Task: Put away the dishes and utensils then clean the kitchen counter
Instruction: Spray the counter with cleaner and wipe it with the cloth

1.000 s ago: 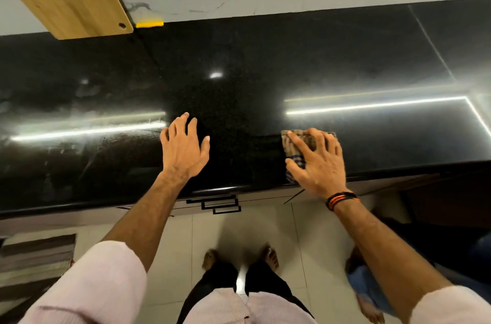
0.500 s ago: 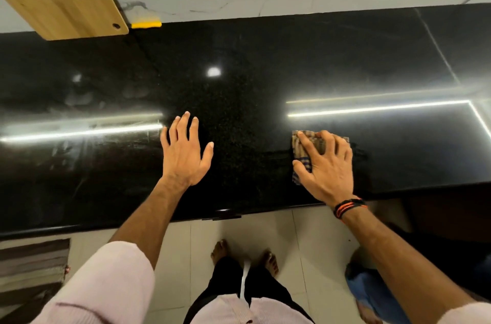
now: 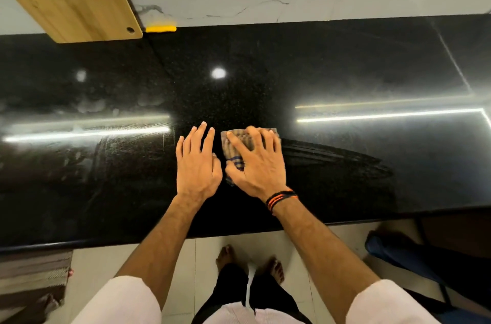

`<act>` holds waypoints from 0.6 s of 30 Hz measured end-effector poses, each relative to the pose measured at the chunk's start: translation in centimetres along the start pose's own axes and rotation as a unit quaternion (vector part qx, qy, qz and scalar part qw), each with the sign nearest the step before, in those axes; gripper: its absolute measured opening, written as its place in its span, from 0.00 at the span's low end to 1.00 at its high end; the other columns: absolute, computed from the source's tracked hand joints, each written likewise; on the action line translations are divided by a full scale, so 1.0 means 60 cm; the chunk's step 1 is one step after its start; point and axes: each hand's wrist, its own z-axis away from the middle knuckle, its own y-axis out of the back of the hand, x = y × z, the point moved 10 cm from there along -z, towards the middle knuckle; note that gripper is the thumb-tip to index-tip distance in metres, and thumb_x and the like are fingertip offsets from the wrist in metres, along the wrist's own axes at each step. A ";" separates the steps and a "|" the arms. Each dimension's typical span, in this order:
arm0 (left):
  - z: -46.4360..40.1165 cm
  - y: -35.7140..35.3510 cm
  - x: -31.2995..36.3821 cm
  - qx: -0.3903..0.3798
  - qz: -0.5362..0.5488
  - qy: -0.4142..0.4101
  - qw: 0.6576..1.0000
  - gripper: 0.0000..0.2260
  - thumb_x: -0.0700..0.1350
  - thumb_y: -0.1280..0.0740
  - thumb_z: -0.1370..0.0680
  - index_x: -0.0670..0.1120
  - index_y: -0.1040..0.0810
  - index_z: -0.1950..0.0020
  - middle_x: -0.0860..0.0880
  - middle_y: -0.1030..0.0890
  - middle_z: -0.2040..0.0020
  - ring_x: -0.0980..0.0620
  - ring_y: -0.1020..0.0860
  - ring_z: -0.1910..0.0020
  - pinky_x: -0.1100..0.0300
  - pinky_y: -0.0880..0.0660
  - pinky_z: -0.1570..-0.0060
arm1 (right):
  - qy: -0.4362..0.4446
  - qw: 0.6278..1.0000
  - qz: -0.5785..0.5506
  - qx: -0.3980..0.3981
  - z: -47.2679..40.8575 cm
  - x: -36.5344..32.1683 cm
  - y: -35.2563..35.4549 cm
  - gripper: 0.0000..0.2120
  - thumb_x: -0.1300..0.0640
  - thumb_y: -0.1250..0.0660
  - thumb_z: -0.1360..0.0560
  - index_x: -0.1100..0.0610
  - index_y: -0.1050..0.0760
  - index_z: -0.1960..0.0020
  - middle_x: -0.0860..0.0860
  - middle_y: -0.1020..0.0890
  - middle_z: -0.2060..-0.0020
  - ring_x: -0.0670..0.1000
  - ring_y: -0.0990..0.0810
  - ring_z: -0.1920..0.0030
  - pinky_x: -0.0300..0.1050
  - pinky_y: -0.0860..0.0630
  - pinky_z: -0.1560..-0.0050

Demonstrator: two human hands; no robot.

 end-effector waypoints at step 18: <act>-0.004 -0.011 0.000 -0.027 -0.031 0.020 0.999 0.28 0.49 0.49 0.23 0.44 0.36 0.24 0.44 0.40 0.22 0.44 0.43 0.22 0.41 0.47 0.24 | -0.169 0.981 0.087 0.040 -0.017 0.316 0.080 0.31 0.35 0.45 0.28 0.41 0.33 0.27 0.57 0.33 0.32 0.62 0.37 0.34 0.61 0.39 0.30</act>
